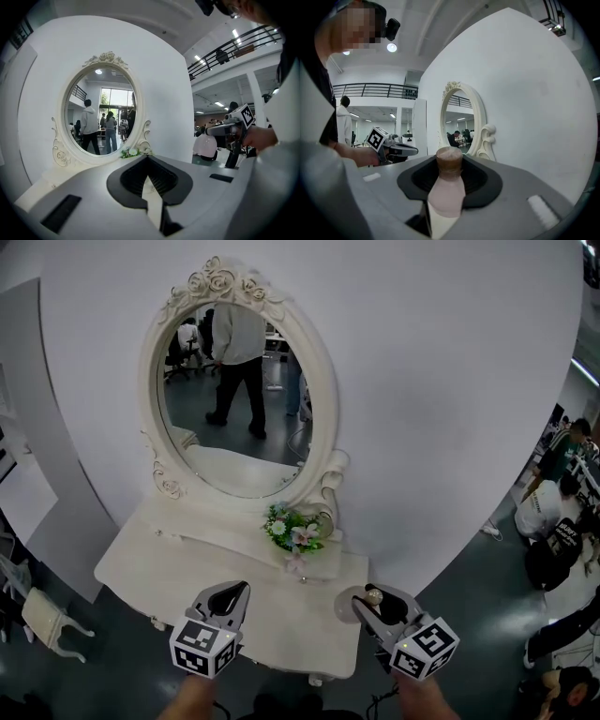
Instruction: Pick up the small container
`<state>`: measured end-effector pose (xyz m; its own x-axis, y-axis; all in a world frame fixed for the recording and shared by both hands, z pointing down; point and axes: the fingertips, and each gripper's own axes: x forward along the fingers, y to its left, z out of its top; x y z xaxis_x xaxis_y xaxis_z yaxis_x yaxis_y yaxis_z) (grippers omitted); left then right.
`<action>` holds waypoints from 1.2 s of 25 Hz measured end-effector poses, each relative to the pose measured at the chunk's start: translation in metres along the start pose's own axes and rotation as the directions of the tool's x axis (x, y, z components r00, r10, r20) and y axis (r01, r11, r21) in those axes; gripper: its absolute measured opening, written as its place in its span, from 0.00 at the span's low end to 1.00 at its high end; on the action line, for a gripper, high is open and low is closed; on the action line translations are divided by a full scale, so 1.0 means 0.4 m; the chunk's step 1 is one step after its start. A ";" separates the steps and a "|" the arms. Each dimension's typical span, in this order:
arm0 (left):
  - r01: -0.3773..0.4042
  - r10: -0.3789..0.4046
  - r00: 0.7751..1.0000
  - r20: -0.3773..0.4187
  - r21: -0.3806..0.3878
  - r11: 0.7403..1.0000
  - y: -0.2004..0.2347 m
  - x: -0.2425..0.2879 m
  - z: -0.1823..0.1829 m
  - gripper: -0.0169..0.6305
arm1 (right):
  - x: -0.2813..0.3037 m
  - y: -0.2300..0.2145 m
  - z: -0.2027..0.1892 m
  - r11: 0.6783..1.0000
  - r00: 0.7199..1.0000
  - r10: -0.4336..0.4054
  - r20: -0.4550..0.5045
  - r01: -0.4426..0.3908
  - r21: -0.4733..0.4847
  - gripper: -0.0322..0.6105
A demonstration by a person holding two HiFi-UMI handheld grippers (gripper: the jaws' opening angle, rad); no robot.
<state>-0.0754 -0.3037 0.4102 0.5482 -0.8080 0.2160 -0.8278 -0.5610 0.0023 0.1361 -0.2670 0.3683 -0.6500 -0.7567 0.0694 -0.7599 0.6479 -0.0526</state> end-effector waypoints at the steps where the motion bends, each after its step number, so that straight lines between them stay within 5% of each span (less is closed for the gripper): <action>1: 0.002 -0.002 1.000 0.003 0.002 1.000 -0.004 -0.004 0.003 0.04 | -0.009 0.001 0.004 1.000 1.000 -0.004 0.004 0.004 -0.002 0.28; 16: 0.019 -0.019 1.000 0.012 0.009 1.000 -0.006 -0.034 -0.002 0.04 | -0.031 0.031 -0.102 0.998 1.000 -0.006 -0.007 0.007 0.058 0.28; 30: 0.002 -0.003 1.000 0.028 0.012 1.000 0.029 -0.046 0.011 0.04 | 0.023 0.050 -0.021 0.999 0.999 0.038 0.020 -0.038 0.000 0.28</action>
<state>-0.0946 -0.2962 0.4018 0.5534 -0.8112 0.1888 -0.8250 -0.5650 -0.0090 0.1151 -0.2603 0.3765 -0.6783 -0.7333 0.0473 -0.7348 0.6761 -0.0554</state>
